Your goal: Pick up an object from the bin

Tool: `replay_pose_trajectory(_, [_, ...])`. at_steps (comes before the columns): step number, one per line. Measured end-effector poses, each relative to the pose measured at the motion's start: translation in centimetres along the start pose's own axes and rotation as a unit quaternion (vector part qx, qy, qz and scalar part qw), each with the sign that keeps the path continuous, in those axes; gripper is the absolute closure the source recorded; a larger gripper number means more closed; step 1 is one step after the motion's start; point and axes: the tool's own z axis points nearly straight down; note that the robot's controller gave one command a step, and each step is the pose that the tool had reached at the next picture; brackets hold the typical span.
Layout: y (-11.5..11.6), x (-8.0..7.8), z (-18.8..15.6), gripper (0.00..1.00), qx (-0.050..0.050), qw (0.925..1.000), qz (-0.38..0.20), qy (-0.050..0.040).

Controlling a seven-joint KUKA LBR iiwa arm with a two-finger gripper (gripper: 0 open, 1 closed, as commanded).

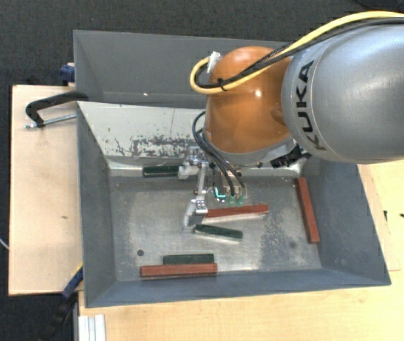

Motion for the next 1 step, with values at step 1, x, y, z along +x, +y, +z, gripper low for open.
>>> replay_pose_trajectory(1, [-0.07, -0.18, -0.41, 0.00, -0.001, 1.0000, 0.001, -0.0040])
